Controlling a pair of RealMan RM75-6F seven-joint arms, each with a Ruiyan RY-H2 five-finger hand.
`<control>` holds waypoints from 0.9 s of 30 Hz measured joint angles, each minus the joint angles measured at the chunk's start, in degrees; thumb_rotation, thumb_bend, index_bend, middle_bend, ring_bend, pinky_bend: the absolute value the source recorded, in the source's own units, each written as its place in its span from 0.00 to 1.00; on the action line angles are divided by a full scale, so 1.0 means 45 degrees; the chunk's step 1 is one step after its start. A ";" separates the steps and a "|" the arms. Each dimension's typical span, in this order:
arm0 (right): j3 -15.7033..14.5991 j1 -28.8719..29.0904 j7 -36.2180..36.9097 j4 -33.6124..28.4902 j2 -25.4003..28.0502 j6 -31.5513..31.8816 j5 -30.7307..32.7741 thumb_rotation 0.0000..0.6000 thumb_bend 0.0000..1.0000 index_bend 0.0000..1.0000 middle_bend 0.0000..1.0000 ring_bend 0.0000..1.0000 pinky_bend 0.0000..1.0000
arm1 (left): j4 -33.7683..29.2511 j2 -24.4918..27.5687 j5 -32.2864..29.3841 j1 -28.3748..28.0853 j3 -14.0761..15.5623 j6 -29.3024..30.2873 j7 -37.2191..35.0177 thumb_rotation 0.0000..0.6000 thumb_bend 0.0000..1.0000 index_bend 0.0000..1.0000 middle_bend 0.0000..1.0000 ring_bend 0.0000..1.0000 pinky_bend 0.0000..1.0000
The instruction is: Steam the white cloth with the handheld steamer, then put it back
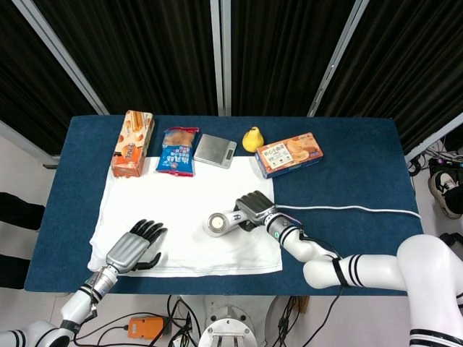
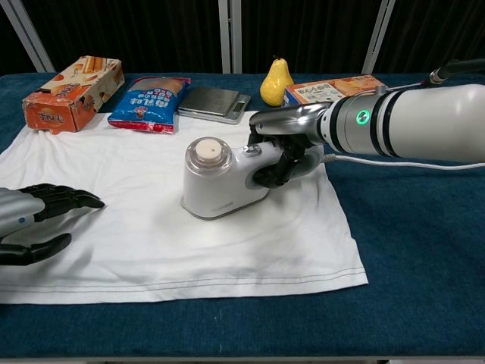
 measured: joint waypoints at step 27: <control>-0.0451 -0.3875 0.4116 -0.0972 0.4826 -0.0015 -0.2140 1.00 0.60 0.91 0.90 0.82 0.50 | -0.0857 0.1328 0.0017 0.0641 -0.0329 0.1598 -0.1491 0.11 0.39 0.06 0.04 0.00 0.00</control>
